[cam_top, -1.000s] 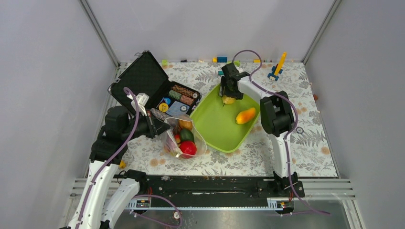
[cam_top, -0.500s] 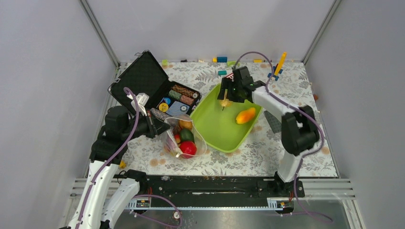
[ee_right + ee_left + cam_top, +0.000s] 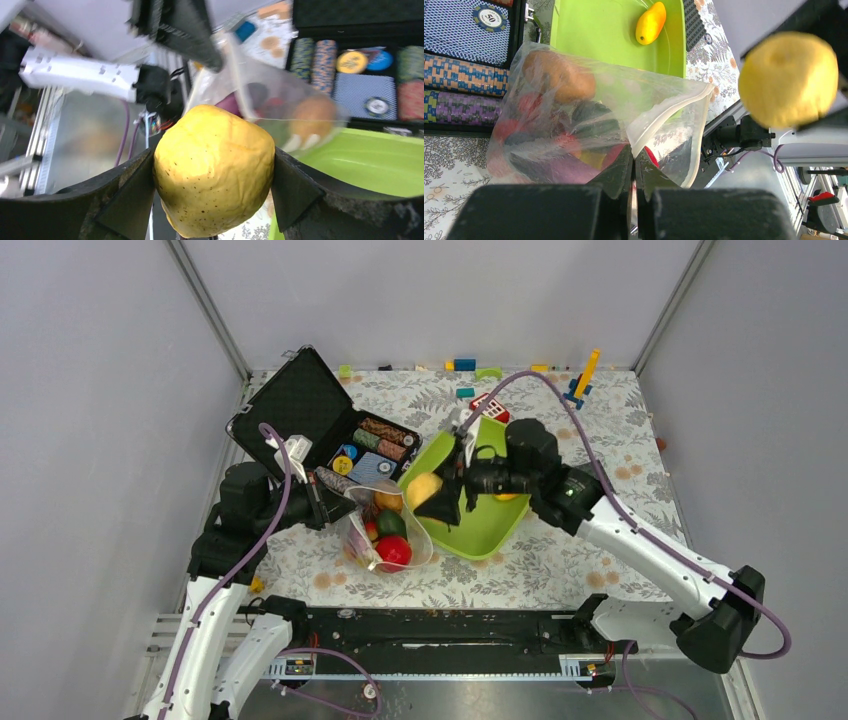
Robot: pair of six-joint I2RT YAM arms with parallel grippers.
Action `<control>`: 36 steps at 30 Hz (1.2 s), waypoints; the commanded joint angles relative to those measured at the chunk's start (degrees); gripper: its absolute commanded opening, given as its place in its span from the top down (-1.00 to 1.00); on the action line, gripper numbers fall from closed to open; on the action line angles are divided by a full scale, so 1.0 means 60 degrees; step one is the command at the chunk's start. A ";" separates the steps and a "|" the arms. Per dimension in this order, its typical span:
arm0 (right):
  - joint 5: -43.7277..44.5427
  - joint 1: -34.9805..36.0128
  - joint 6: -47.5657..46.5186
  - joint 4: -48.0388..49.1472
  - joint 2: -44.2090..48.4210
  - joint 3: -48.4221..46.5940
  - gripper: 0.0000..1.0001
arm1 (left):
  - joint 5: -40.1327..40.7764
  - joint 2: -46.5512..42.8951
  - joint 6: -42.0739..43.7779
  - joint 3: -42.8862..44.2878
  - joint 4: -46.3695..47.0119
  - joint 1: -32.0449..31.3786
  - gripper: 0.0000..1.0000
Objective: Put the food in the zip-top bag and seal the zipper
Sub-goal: Pick up the fake fruit from the bin, then place the fake fruit in the zipper food storage bag.
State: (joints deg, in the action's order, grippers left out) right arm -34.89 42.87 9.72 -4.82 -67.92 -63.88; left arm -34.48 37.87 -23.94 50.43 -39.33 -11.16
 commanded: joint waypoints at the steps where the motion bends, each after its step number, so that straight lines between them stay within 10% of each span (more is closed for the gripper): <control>1: -0.0553 0.1151 -0.1558 -0.0582 -0.0048 -0.0084 0.07 | -0.0102 -0.0071 0.0080 0.0091 0.0447 0.0076 1.00; 21: 0.5148 0.2579 0.0017 -0.1308 -0.3401 -0.2598 0.06 | -0.0769 -0.0079 0.0148 -0.0027 0.0505 0.0073 1.00; 36: 0.1454 0.2667 -0.0867 -0.1066 -0.2199 -0.1263 0.09 | -0.0472 -0.0115 0.0076 -0.0011 0.0506 0.0086 1.00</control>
State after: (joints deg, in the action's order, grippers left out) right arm -20.10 58.15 6.76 -13.78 -83.15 -72.10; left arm -36.86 37.58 -23.94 50.11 -39.33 -11.05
